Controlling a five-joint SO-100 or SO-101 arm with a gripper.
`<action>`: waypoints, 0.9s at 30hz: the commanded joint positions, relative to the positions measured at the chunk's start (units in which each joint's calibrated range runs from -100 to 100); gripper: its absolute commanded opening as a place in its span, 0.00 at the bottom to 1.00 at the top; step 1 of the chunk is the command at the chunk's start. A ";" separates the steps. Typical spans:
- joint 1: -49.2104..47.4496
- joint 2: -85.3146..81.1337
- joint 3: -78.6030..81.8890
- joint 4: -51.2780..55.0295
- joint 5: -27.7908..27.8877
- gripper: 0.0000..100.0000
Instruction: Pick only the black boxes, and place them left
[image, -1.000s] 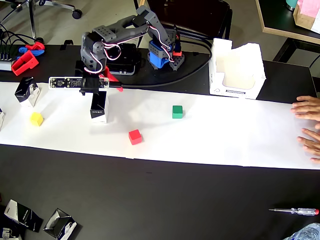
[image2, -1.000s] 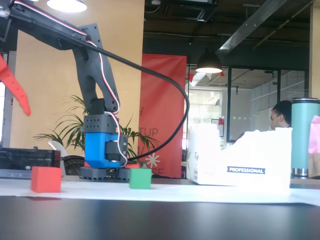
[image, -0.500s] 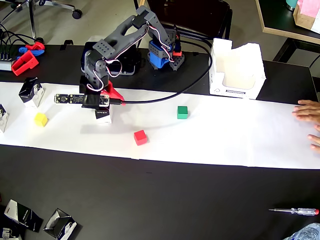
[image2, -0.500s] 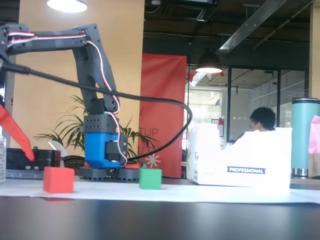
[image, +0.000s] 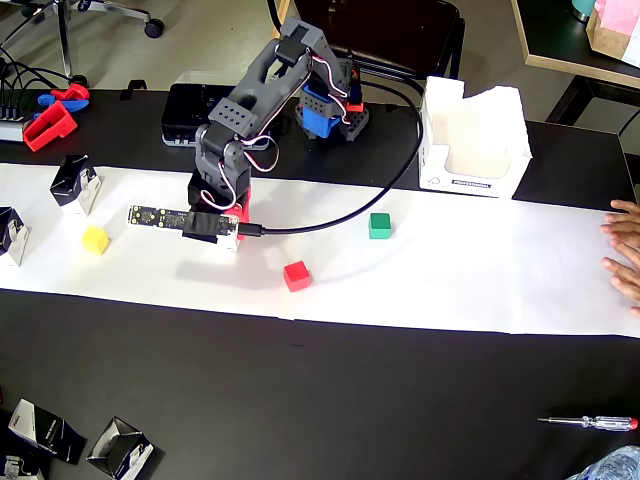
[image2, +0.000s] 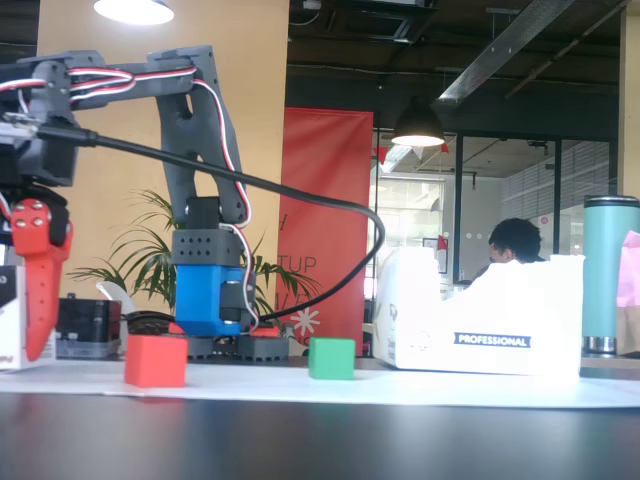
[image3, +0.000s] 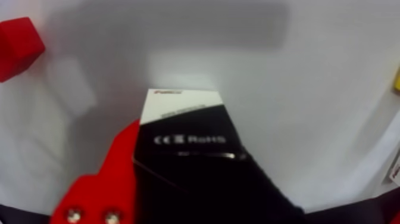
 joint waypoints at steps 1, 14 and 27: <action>-3.57 -3.44 1.51 0.12 -0.78 0.12; -20.12 -32.05 22.61 0.12 -12.57 0.12; -43.50 -49.59 25.09 0.20 -28.57 0.12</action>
